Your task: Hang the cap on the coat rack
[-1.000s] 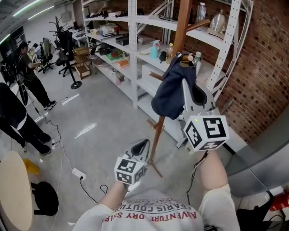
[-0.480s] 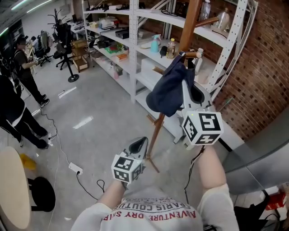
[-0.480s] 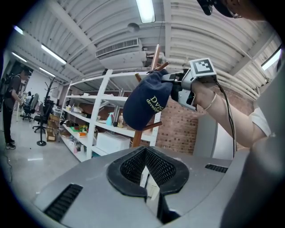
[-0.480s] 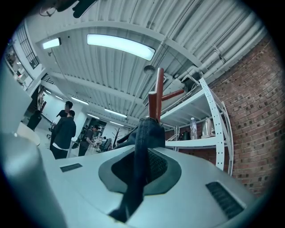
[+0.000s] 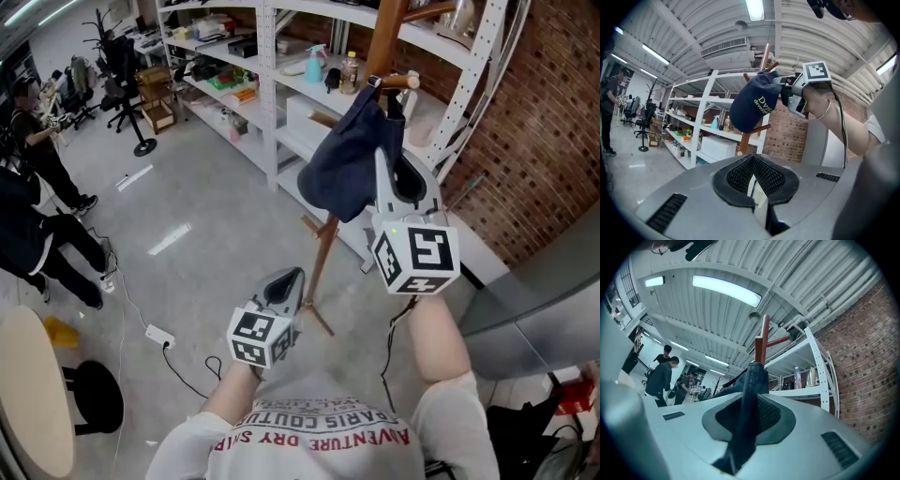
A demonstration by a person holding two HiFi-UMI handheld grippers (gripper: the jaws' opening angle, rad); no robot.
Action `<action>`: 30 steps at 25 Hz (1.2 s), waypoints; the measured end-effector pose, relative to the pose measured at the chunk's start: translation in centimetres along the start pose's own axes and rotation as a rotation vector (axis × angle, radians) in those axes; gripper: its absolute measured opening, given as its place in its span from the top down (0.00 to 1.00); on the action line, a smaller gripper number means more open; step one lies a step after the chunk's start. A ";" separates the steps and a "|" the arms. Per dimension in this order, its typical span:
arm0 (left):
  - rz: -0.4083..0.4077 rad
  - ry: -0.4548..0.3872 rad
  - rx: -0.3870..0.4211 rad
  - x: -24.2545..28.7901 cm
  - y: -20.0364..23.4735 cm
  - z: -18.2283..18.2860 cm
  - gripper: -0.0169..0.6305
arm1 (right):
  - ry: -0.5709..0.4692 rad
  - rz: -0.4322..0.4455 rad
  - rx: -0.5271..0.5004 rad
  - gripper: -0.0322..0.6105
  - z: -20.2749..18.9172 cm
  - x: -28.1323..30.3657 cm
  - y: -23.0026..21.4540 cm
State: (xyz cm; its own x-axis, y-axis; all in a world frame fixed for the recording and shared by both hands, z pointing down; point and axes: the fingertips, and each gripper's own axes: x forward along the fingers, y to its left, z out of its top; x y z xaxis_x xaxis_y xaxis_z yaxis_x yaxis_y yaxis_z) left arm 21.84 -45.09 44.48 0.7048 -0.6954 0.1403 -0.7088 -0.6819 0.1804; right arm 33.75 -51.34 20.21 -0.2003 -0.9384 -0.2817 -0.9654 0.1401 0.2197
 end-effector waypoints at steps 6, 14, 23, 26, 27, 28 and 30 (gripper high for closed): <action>0.013 -0.050 0.030 0.4 -0.3 2.1 0.96 | -0.093 -0.044 0.036 0.75 1.3 -2.6 -1.2; -0.021 -0.038 0.057 1.3 -1.8 2.2 0.96 | -0.017 0.004 0.060 0.75 -2.6 -6.8 -0.3; -0.040 -0.048 0.077 2.5 -3.5 2.7 0.96 | 0.217 -0.010 0.126 0.82 -13.8 -11.0 1.2; -0.052 -0.052 0.086 2.9 -4.3 2.7 0.96 | 0.269 -0.032 0.154 0.89 -16.5 -12.3 1.3; -0.054 -0.055 0.091 3.0 -4.4 2.8 0.96 | 0.278 -0.035 0.165 0.90 -17.0 -12.6 1.4; -0.055 -0.058 0.095 3.1 -4.5 2.8 0.96 | 0.283 -0.035 0.175 0.91 -17.3 -12.9 1.4; -0.054 -0.064 0.099 3.2 -4.6 2.9 0.96 | 0.282 -0.034 0.191 0.92 -17.6 -13.4 1.6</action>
State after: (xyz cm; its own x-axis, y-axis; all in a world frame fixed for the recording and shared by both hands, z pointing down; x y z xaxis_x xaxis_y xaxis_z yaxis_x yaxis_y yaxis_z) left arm 27.27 -44.85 41.23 0.7409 -0.6679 0.0704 -0.6716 -0.7356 0.0881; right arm 37.78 -44.11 40.75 -0.1388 -0.9903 -0.0106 -0.9900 0.1384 0.0283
